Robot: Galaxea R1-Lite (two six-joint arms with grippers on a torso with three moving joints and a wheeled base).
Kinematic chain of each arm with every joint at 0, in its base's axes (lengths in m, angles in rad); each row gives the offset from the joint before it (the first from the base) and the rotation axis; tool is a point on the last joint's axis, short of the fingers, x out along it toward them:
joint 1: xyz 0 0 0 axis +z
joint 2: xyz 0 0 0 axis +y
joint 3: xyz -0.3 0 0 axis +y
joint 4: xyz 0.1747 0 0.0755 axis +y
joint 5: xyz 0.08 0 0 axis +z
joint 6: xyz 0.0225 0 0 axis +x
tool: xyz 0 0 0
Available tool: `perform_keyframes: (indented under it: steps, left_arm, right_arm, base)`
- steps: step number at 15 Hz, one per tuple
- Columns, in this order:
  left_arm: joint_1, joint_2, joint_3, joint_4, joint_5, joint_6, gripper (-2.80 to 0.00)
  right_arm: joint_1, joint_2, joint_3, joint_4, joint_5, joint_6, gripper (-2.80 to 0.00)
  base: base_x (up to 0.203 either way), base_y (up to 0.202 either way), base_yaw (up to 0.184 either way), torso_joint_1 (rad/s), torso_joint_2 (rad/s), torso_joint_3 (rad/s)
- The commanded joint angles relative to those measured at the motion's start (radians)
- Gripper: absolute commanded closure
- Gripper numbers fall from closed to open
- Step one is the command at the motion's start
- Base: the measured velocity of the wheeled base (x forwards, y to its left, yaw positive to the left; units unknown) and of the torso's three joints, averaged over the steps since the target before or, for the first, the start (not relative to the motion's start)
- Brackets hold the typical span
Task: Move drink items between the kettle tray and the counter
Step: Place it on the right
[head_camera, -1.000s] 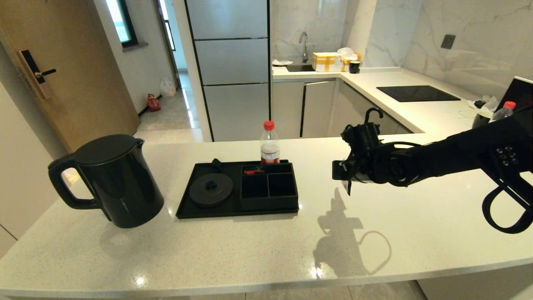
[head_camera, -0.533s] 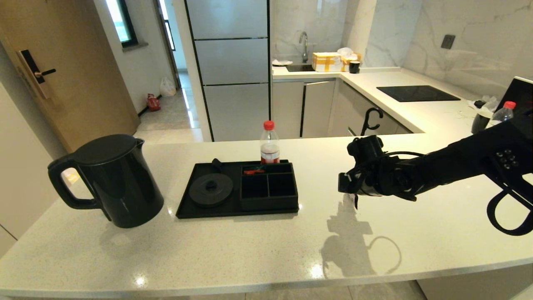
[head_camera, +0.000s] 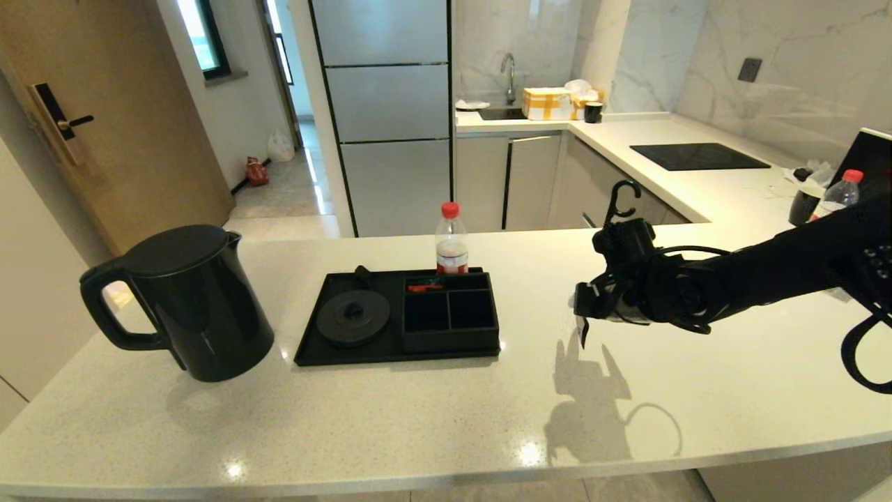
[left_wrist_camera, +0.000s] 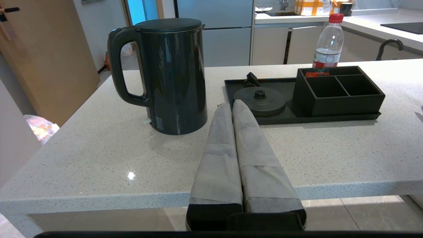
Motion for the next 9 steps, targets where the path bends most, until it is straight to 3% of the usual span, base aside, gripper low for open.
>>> perform_keyframes:
  steps: [1,9]
  left_arm:
    - [0.001,0.0,0.04,-0.002,0.0,0.0,0.0]
    - [0.0,0.0,0.04,-0.002,0.0,0.0,0.0]
  right_arm:
    - [0.0,-0.04,0.023,0.0,-0.003,0.003,-2.8]
    - [-0.044,-0.137,0.169,-0.01,-0.008,0.005,-2.8]
  base:
    - [0.0,0.0,0.0,0.0,0.0,0.0]
    - [0.0,0.0,0.0,0.0,0.0,0.0]
